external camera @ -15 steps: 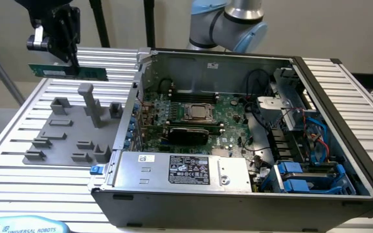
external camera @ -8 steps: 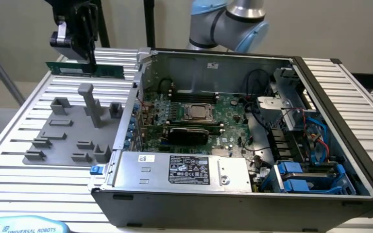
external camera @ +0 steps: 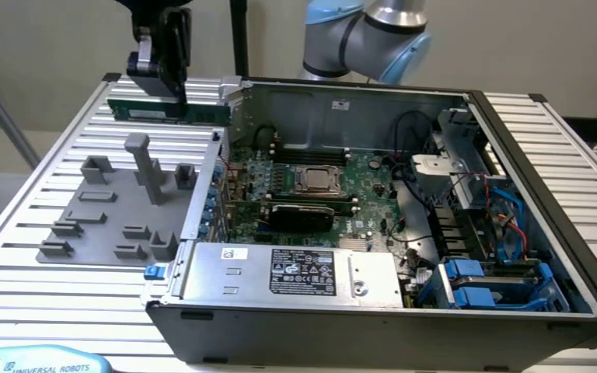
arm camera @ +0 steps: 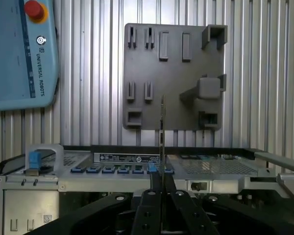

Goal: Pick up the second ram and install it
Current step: 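Pick up the second ram and move it above second insertion slot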

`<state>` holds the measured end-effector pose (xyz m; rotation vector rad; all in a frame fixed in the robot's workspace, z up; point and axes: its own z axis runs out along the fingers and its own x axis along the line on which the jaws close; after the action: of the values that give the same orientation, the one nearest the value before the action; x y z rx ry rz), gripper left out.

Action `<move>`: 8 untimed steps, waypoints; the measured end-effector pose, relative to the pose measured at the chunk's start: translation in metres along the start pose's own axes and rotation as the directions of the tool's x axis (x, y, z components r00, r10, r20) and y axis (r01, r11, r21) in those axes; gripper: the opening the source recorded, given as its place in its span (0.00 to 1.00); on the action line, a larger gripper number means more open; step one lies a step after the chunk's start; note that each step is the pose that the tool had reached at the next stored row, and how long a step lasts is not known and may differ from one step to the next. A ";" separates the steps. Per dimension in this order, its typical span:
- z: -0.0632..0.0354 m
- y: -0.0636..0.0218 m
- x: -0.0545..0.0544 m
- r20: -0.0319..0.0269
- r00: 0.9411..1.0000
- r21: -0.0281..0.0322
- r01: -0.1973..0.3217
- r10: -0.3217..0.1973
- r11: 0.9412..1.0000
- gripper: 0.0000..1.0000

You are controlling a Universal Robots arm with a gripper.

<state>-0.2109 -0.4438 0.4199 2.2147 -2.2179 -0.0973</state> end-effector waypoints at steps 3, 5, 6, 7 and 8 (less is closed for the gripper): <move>-0.0006 -0.0134 0.000 0.000 1.000 0.000 0.000 0.000 1.000 0.14; -0.0011 -0.0226 0.000 0.000 1.000 0.000 0.000 0.000 1.000 0.14; -0.0013 -0.0271 0.000 0.000 1.000 0.000 0.000 0.000 1.000 0.14; -0.0015 -0.0318 0.000 0.000 1.000 0.000 0.000 0.000 1.000 0.14; -0.0017 -0.0363 0.000 0.000 1.000 0.000 0.000 0.000 1.000 0.14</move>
<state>-0.1745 -0.4434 0.4199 2.2147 -2.2179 -0.0974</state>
